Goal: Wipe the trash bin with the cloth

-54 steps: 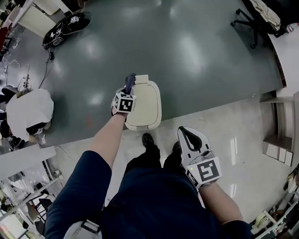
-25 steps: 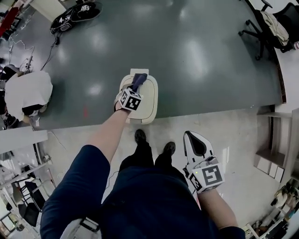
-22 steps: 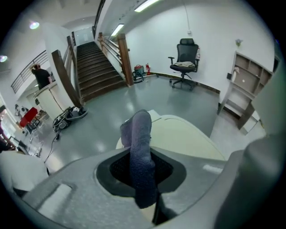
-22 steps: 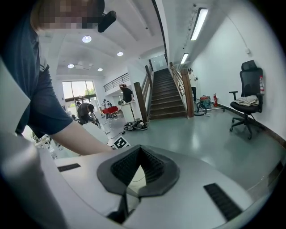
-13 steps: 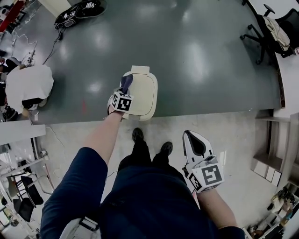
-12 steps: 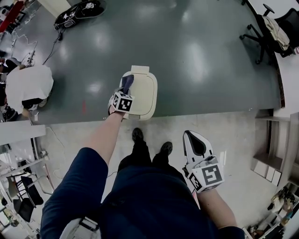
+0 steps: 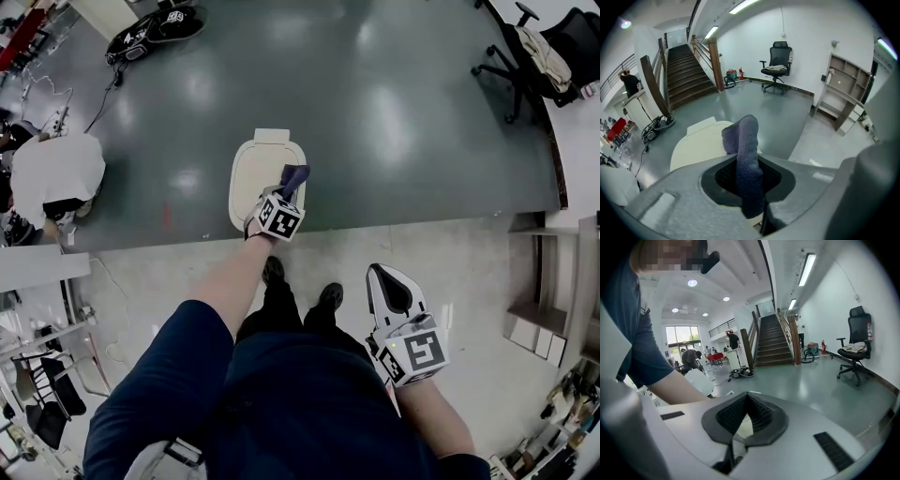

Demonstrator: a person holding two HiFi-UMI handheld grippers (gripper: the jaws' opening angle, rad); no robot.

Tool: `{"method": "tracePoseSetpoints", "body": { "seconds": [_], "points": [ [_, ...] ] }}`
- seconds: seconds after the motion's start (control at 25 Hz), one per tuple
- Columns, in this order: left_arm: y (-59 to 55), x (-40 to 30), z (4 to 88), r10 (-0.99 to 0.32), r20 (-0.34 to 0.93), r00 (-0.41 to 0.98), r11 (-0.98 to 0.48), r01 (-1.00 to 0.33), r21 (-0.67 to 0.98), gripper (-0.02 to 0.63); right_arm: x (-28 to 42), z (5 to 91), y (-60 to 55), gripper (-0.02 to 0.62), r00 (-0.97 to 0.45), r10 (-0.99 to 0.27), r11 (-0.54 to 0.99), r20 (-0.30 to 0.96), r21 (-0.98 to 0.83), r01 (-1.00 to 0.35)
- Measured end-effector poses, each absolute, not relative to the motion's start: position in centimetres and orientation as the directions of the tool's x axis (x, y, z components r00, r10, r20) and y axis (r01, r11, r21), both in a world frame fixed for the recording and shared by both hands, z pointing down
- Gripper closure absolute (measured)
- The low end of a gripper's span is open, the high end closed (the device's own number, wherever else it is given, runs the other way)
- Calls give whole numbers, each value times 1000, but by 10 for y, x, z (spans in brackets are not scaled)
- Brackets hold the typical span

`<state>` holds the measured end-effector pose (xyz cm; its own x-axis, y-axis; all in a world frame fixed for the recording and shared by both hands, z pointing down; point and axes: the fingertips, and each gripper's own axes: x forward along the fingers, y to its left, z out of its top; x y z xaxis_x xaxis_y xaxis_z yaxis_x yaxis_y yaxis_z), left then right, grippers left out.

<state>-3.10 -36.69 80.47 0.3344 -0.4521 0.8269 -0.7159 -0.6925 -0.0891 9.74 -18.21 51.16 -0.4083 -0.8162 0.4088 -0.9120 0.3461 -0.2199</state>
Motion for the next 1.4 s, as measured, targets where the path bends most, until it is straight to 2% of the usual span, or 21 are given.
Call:
{"method": "tracePoseSetpoints", "body": {
  "seconds": [0.16, 0.32, 0.88, 1.16, 1.4],
  "points": [
    [-343, -16, 806, -421, 832, 362, -745, -662, -88, 555, 97, 509, -174, 591, -413, -813, 355, 410, -213, -910],
    [-333, -34, 805, -428, 832, 354, -730, -678, -87, 555, 92, 503, -174, 591, -424, -808, 370, 409, -207, -906],
    [-304, -180, 813, -472, 865, 171, -494, -864, -99, 555, 43, 486, -188, 591, -534, -755, 500, 381, -194, -844],
    [-265, -158, 817, -435, 879, 193, -531, -844, -77, 555, 44, 474, -178, 591, -544, -754, 517, 368, -177, -837],
    [-238, -94, 818, -385, 885, 262, -679, -730, -80, 555, 71, 474, -162, 591, -526, -766, 500, 370, -171, -849]
  ]
}}
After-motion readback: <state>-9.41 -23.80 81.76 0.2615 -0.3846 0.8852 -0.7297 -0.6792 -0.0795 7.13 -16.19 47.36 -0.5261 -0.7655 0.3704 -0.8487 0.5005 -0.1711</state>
